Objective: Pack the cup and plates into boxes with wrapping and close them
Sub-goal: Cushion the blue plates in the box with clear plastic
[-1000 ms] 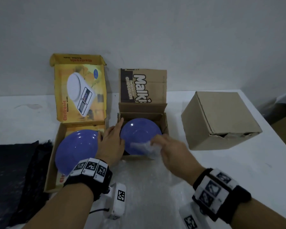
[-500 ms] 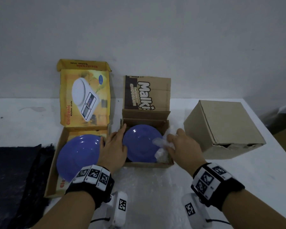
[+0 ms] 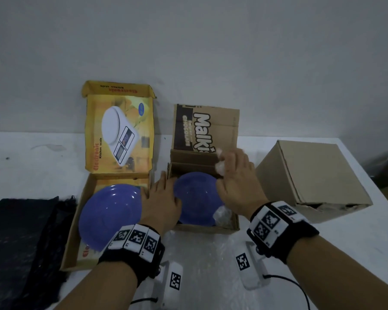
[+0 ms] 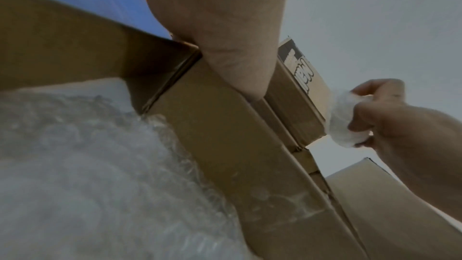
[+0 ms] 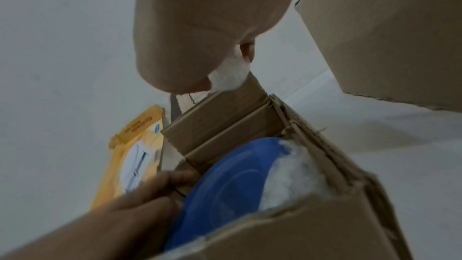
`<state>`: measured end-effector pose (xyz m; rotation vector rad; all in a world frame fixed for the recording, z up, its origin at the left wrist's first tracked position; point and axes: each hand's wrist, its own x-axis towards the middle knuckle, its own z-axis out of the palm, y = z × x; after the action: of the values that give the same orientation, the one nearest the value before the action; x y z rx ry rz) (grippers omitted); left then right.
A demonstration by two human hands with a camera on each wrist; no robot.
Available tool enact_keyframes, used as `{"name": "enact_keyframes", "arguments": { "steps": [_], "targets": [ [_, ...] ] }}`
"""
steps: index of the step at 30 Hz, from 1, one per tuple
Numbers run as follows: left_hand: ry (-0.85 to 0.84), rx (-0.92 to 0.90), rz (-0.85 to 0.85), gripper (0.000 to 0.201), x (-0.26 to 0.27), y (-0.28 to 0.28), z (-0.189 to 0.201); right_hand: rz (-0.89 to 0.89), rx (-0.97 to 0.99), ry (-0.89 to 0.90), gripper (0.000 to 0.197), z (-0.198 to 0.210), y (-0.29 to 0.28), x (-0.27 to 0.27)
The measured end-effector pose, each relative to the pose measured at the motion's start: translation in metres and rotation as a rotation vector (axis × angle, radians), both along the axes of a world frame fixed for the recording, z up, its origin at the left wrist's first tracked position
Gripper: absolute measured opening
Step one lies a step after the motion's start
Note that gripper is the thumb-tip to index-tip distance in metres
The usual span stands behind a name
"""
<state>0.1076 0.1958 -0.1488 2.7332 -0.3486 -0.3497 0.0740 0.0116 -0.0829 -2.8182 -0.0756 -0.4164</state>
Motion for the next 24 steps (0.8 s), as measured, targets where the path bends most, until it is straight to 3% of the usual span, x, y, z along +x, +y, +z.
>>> {"name": "enact_keyframes", "arguments": {
  "steps": [4,8,11,14,21,24],
  "targets": [
    [-0.083,0.124,-0.044,0.063,-0.001,0.001,-0.002,0.063,-0.384,0.102,0.023,-0.012,-0.006,0.012],
    [-0.076,0.144,-0.057,0.067,-0.001,0.001,-0.001,0.198,-0.609,0.312,0.026,-0.018,-0.011,0.024],
    [-0.039,0.095,-0.044,0.068,-0.002,0.001,0.000,0.165,-0.563,0.459,0.025,-0.016,-0.004,0.025],
    [-0.018,0.051,-0.040,0.067,-0.002,0.003,0.000,0.051,-0.496,0.458,0.028,-0.014,0.002,0.030],
    [-0.043,0.068,-0.017,0.057,-0.005,0.003,-0.005,0.008,-0.609,0.342,0.030,-0.018,0.010,0.043],
    [-0.042,0.061,-0.015,0.057,-0.004,0.003,-0.007,-0.052,-0.600,0.418,0.015,-0.012,0.015,0.036]
  ]
}}
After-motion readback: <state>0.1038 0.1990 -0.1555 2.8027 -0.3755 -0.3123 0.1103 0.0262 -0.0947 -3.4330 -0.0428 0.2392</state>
